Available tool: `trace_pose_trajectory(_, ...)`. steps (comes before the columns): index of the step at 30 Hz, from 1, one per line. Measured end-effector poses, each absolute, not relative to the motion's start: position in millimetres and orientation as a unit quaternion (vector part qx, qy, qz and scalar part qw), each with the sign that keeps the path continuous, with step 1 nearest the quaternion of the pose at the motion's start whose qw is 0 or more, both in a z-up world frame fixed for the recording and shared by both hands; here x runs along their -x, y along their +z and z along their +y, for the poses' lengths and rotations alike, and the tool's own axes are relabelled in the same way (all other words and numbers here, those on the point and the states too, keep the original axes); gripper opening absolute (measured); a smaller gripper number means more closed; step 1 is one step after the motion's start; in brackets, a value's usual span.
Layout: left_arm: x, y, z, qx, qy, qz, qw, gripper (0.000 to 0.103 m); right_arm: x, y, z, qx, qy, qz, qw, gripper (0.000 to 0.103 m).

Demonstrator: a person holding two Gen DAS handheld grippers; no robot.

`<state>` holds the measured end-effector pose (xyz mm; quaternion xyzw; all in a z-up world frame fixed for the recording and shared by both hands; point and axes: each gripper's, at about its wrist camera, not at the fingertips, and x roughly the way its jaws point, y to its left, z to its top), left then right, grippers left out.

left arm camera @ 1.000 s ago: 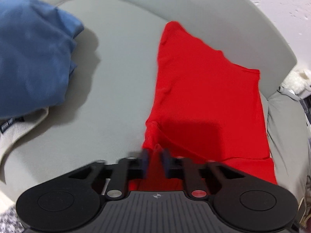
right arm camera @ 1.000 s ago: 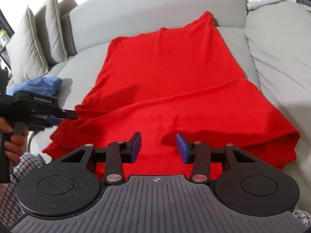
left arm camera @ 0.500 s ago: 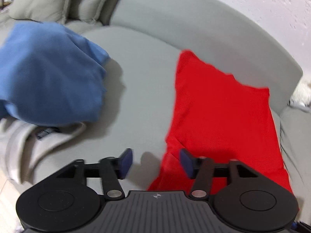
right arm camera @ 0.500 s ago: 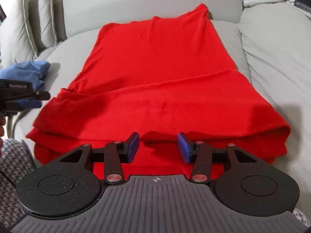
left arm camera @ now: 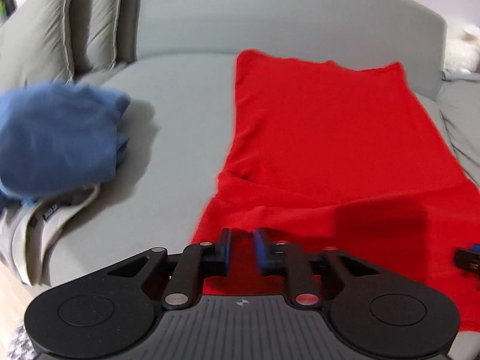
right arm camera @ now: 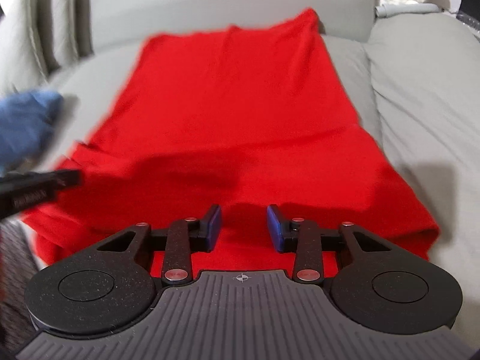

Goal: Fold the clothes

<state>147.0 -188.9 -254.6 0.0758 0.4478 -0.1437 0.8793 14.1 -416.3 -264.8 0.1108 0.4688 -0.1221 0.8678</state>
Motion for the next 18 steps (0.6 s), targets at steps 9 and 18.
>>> trace_pose_trajectory(9,-132.9,-212.8,-140.3,0.033,-0.078,0.376,0.923,0.027,32.2,-250.8,-471.6,-0.177,-0.229,0.487,0.824,0.038)
trace_pose_trajectory(18,-125.2,-226.3,-182.0,-0.017,-0.185,0.405,0.895,0.026,20.5,-239.7,-447.1,-0.167,-0.173,0.479,0.845,0.015)
